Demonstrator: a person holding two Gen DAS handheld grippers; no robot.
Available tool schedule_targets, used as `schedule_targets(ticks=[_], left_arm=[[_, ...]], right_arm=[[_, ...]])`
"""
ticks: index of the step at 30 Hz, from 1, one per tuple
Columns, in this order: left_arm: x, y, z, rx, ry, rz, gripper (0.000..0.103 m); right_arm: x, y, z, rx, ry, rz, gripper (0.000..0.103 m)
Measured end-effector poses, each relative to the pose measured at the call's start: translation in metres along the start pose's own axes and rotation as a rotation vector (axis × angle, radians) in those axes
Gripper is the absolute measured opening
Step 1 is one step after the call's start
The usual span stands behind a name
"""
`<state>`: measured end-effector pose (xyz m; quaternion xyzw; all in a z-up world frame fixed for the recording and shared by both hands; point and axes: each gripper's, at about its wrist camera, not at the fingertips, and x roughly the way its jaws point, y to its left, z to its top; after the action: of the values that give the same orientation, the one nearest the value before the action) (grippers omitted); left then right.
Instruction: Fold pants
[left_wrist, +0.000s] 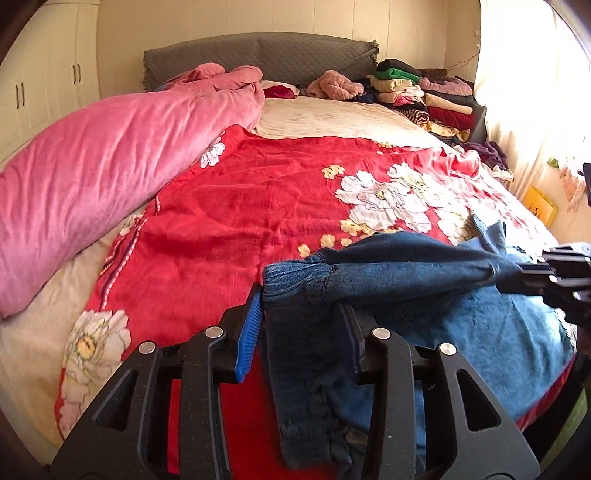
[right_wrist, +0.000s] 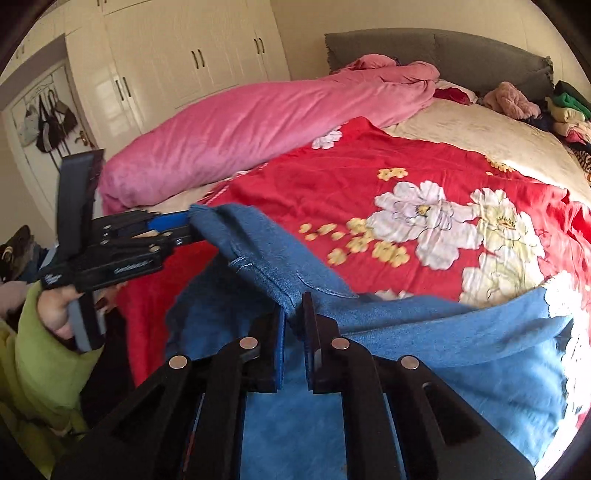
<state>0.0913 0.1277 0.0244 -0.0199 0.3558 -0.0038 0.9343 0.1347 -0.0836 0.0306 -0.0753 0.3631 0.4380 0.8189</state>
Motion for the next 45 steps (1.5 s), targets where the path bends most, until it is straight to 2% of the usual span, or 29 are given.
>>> schedule_targets(ticks=[7, 10, 18, 22, 26, 29, 32, 35, 37, 39, 41, 42, 43, 45], left_arm=[[-0.016, -0.012, -0.029, 0.027, 0.046, -0.039, 0.031], [-0.019, -0.015, -0.04, 0.044, 0.067, -0.03, 0.032], [-0.02, -0.01, -0.061, 0.031, 0.125, -0.003, 0.032], [-0.024, -0.001, -0.068, -0.003, 0.153, -0.013, 0.035], [-0.036, 0.012, -0.074, -0.076, 0.155, -0.036, 0.04], [-0.051, 0.011, -0.072, -0.087, 0.122, -0.038, 0.04], [-0.057, -0.002, -0.06, -0.089, 0.079, -0.081, 0.04], [-0.044, -0.022, -0.053, -0.051, 0.089, -0.106, 0.04], [-0.025, -0.037, -0.057, 0.0, 0.134, -0.088, 0.041], [-0.011, -0.046, -0.065, 0.058, 0.164, -0.028, 0.041], [-0.004, -0.044, -0.07, 0.066, 0.175, -0.007, 0.042], [-0.003, -0.041, -0.07, 0.055, 0.175, -0.013, 0.043], [-0.004, -0.04, -0.071, 0.048, 0.173, -0.019, 0.043], [-0.004, -0.036, -0.072, 0.043, 0.175, -0.018, 0.044]], right_arm=[[-0.018, 0.032, -0.043, 0.012, 0.023, 0.006, 0.008], [-0.019, 0.043, -0.057, -0.006, 0.043, 0.005, 0.008], [-0.001, 0.064, -0.085, -0.046, 0.121, -0.01, 0.008], [0.008, 0.065, -0.093, -0.018, 0.156, -0.017, 0.008], [0.004, 0.069, -0.095, -0.021, 0.151, -0.007, 0.008], [0.006, 0.075, -0.096, -0.034, 0.157, 0.008, 0.008], [0.017, 0.081, -0.1, -0.041, 0.197, 0.022, 0.008], [0.026, 0.082, -0.104, -0.028, 0.238, 0.019, 0.013], [0.021, 0.08, -0.105, 0.0, 0.241, 0.049, 0.022], [0.006, 0.08, -0.1, 0.001, 0.204, 0.065, 0.027], [-0.008, 0.079, -0.097, -0.001, 0.155, 0.058, 0.028], [-0.014, 0.078, -0.094, -0.002, 0.129, 0.035, 0.031], [-0.017, 0.077, -0.094, -0.006, 0.112, -0.002, 0.041], [-0.013, 0.073, -0.095, 0.0, 0.114, -0.051, 0.047]])
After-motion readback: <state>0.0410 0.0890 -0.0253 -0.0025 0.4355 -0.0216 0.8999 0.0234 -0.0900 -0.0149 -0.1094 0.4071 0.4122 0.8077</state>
